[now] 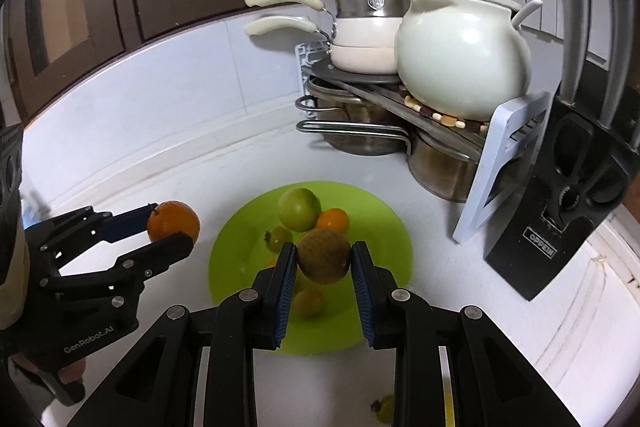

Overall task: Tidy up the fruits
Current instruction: 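Carry the orange and kiwi onto the green plate and open both tools, then withdraw both tools from the plate toward the tomato and yellow apple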

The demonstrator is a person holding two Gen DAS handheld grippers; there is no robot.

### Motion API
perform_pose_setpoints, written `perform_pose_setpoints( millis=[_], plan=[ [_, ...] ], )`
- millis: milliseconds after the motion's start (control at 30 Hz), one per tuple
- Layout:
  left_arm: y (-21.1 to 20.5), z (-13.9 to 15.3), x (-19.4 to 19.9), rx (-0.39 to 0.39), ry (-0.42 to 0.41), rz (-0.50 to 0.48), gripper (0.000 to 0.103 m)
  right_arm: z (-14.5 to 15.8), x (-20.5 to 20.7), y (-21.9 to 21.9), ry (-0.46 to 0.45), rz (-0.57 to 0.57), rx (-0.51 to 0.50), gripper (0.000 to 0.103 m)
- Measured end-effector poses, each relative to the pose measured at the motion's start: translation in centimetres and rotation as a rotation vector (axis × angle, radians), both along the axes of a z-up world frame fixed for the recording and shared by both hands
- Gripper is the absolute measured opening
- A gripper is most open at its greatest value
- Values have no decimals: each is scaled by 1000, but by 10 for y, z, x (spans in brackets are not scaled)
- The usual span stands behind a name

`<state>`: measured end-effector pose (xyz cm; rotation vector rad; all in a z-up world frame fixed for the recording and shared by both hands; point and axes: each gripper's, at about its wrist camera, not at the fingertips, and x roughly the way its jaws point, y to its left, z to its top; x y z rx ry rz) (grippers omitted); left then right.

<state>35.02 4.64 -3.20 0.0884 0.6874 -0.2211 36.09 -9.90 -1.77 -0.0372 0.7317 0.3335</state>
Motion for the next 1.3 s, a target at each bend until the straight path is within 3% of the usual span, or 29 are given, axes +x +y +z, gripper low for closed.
perform_pose_setpoints(
  millis=[467,900,1033,1300],
  plan=[
    [8,-30,61,7,118,22,41,-27,54,2,92,-42,-33,29],
    [7,-52,88,17,187,20,41,-40,78,3,132,-58,-42,29],
    [7,-46,83,16,167,19,50,-39,76,2,135,-64,-36,30],
    [6,-25,56,19,106,31,57,-30,51,-1,108,-60,-17,34]
  ],
)
